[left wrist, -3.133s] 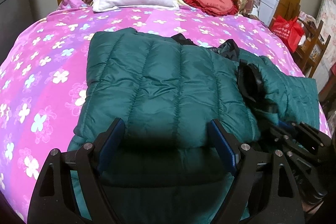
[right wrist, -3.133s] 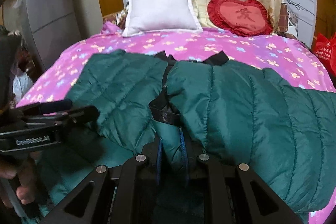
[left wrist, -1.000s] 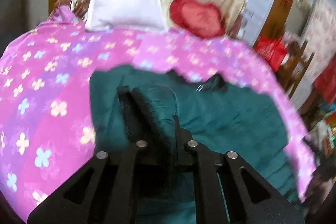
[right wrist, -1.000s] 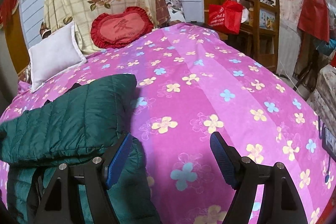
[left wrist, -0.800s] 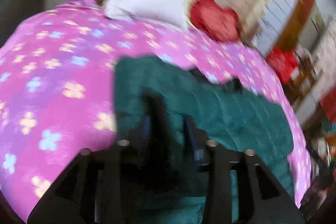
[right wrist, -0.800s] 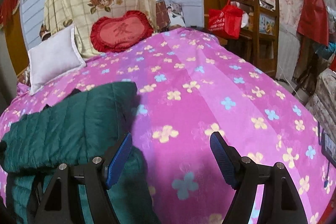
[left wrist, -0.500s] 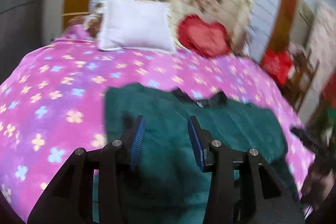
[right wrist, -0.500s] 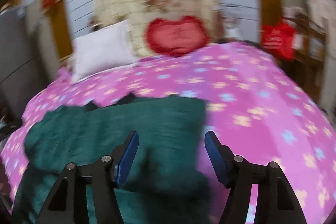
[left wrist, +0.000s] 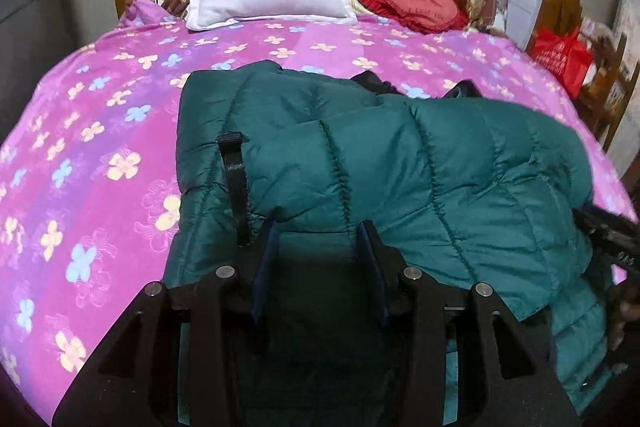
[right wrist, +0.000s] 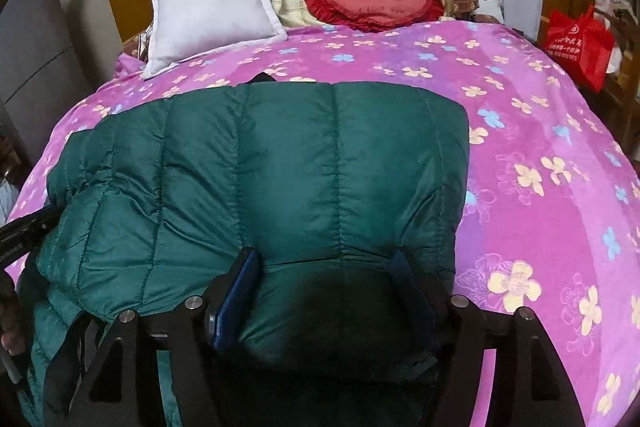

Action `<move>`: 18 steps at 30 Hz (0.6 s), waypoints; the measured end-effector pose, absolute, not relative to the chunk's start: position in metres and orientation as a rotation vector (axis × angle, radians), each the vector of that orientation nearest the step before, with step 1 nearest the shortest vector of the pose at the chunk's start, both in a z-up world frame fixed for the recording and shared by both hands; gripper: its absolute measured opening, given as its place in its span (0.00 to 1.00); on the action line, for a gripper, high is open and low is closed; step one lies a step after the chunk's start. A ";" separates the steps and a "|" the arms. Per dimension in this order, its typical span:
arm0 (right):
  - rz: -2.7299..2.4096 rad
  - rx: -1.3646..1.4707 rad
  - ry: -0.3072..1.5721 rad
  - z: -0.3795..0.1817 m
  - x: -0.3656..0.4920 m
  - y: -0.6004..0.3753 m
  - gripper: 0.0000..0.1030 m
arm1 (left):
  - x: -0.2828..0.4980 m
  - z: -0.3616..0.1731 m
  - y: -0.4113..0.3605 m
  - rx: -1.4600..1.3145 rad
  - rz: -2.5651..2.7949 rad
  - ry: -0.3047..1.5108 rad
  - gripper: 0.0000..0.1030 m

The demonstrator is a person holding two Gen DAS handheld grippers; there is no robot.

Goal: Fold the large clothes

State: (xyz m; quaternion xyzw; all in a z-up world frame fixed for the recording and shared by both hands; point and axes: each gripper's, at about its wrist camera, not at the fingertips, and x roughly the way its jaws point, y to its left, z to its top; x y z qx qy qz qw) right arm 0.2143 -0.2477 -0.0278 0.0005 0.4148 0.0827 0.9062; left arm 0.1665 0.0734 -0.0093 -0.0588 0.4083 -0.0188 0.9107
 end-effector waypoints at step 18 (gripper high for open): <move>-0.010 0.084 0.896 -0.042 0.307 -0.269 0.72 | 0.171 -0.011 0.070 -0.141 -0.055 0.869 0.54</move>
